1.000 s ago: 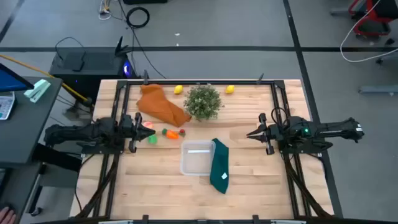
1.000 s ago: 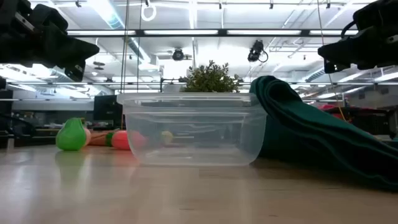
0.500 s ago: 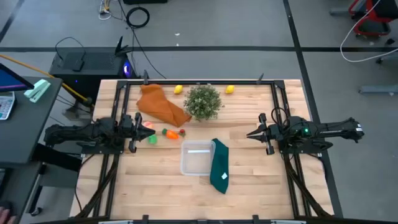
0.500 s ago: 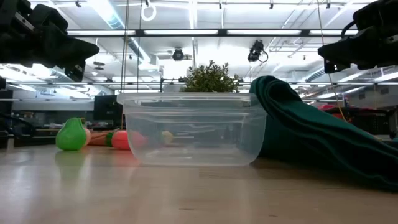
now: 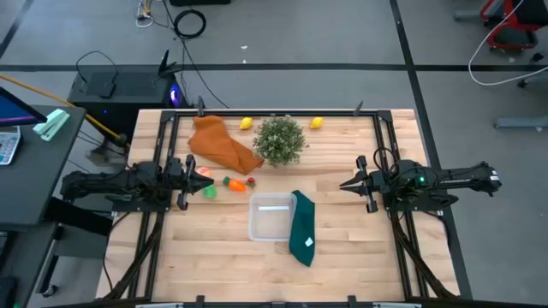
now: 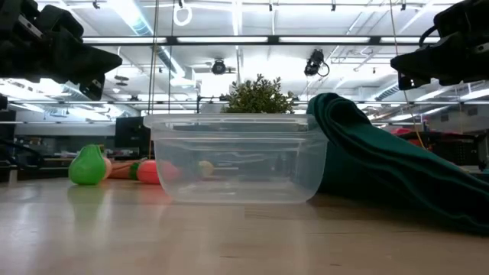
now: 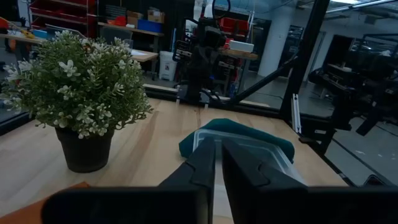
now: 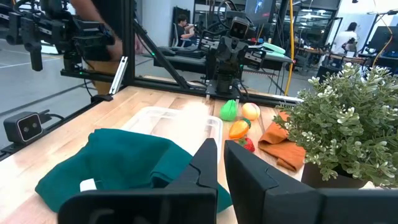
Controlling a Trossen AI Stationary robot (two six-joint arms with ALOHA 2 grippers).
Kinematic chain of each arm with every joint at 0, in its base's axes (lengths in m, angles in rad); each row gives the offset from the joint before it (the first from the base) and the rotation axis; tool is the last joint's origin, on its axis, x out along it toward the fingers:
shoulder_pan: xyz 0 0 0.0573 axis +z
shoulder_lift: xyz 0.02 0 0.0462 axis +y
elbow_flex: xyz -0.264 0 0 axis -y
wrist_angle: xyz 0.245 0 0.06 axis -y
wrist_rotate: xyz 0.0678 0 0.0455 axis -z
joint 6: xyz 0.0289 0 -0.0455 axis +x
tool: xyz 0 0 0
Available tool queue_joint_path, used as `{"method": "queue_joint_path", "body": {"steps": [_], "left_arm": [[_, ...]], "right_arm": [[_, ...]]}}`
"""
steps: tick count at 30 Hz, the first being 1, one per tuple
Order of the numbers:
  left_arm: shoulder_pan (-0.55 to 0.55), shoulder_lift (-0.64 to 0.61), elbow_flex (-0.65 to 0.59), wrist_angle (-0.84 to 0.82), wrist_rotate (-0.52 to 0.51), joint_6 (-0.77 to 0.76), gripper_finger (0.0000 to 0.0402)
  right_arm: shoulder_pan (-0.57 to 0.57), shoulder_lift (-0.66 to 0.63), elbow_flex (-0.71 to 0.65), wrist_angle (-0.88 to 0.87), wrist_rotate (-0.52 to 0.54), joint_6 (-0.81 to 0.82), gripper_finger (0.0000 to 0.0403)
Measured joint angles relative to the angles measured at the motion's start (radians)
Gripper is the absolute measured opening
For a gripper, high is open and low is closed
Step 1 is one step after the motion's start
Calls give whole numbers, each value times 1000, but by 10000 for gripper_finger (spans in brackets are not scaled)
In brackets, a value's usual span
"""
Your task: Pick and placing Produce into tupperware
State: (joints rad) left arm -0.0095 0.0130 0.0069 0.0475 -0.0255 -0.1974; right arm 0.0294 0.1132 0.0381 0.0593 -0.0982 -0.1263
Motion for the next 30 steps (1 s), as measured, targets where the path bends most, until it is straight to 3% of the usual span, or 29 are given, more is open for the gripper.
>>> {"method": "queue_joint_path", "body": {"steps": [30], "left_arm": [[0,0,0,0,0,0,26]], "right_arm": [[0,0,0,0,0,0,0]]}}
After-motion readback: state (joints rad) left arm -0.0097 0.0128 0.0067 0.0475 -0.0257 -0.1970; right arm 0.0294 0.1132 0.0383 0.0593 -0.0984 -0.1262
